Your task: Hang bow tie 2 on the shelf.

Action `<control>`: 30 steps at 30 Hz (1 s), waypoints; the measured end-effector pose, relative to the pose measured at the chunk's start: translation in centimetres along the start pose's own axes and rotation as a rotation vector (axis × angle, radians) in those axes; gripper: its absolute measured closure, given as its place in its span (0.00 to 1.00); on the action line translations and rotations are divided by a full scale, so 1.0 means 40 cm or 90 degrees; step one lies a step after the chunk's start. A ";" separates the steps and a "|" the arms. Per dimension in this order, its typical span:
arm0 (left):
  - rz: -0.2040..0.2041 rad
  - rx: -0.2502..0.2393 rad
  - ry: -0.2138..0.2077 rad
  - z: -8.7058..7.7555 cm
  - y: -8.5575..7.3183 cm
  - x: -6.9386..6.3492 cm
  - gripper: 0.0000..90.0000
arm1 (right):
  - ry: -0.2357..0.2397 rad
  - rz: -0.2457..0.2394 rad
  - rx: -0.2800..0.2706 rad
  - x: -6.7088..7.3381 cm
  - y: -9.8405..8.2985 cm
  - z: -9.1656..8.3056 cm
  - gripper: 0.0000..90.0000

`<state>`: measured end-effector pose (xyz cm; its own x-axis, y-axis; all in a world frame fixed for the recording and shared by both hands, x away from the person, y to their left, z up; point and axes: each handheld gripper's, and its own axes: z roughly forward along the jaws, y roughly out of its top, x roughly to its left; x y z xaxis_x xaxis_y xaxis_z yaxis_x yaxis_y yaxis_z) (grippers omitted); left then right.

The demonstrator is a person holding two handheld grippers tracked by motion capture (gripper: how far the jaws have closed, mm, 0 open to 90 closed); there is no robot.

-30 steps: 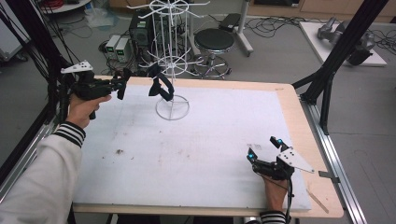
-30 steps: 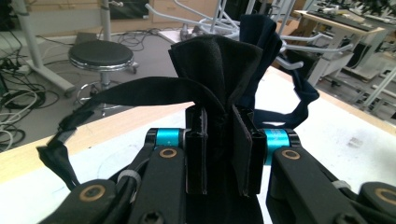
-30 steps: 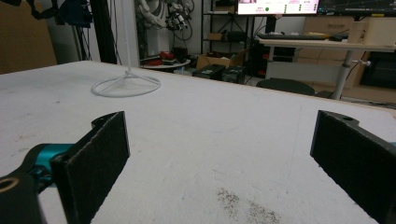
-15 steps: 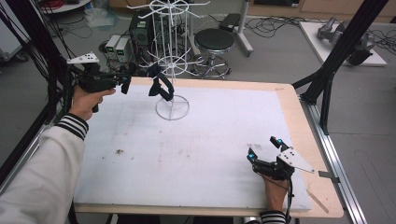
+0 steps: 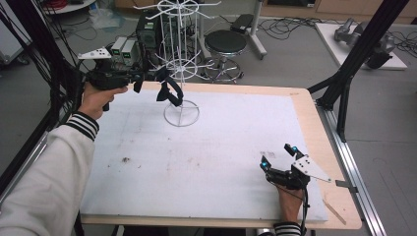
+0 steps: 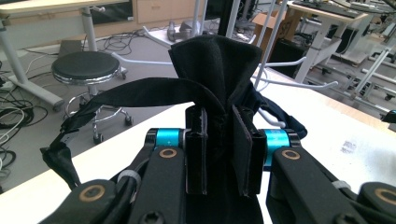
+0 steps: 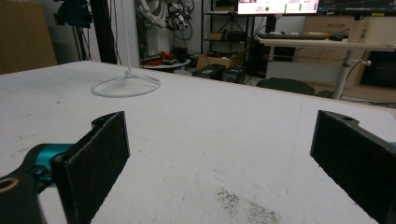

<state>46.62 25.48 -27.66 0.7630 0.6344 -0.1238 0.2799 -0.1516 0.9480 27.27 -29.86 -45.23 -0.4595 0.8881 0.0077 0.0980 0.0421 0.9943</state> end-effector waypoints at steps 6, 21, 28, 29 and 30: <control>0.008 0.003 -0.011 0.026 0.009 -0.006 0.85 | -0.001 -0.005 -0.002 0.000 0.000 0.001 0.04; 0.009 0.021 -0.017 0.055 0.000 -0.002 0.85 | 0.000 -0.004 -0.001 0.000 0.000 0.001 0.04; 0.011 0.032 -0.024 0.073 -0.008 -0.002 0.85 | -0.001 -0.004 0.000 0.001 0.000 0.000 0.04; 0.008 0.032 -0.025 0.076 -0.010 -0.002 0.85 | -0.001 -0.005 0.000 0.001 0.000 0.001 0.04; 0.009 0.033 -0.027 0.078 -0.012 -0.001 0.85 | -0.001 -0.005 0.001 0.001 0.000 0.001 0.04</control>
<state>48.27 23.14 -29.03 0.7904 0.5998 -0.1243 0.2980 -0.1993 0.9335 27.27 -29.81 -45.24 -0.4594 0.8882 -0.0006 0.0949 0.0497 0.9942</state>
